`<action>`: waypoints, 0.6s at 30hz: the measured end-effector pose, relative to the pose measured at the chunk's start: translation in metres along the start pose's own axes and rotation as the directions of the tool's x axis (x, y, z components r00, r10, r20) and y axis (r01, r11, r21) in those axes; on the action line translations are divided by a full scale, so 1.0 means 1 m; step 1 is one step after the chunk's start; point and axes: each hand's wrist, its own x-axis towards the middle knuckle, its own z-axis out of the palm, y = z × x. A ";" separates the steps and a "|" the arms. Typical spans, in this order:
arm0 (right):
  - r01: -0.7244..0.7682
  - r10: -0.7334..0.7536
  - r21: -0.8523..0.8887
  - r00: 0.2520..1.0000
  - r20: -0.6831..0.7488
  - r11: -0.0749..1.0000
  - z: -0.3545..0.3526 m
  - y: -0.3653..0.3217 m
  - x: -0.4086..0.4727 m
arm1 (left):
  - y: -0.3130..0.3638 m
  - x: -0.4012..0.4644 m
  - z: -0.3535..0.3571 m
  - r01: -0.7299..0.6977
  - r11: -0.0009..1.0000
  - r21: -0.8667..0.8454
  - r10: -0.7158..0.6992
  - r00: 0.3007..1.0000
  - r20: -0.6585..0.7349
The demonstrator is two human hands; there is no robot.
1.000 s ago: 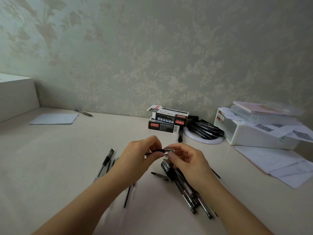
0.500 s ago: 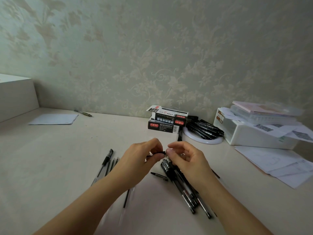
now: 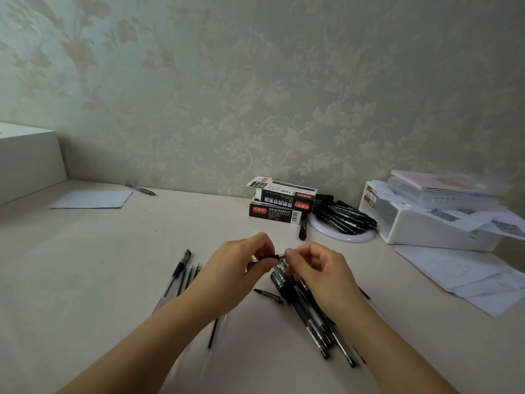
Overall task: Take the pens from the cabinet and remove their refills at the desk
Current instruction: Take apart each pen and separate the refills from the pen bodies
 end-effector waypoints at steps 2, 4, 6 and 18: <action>-0.002 0.001 0.038 1.000 0.016 0.999 -0.001 -0.001 0.000 | 0.000 0.000 0.000 0.010 1.000 0.000 -0.010 1.000 0.007; 0.003 -0.005 0.085 1.000 0.017 0.996 -0.002 -0.003 0.001 | 0.000 0.000 -0.001 0.018 1.000 -0.012 -0.018 1.000 0.003; -0.002 0.004 0.119 1.000 -0.018 0.993 -0.003 -0.004 0.002 | -0.001 0.000 -0.001 0.030 0.999 -0.023 -0.030 1.000 0.005; 0.079 -0.073 -0.111 0.996 0.059 0.991 -0.001 -0.001 -0.001 | -0.004 0.002 0.002 0.188 0.950 -0.248 -0.191 0.982 0.012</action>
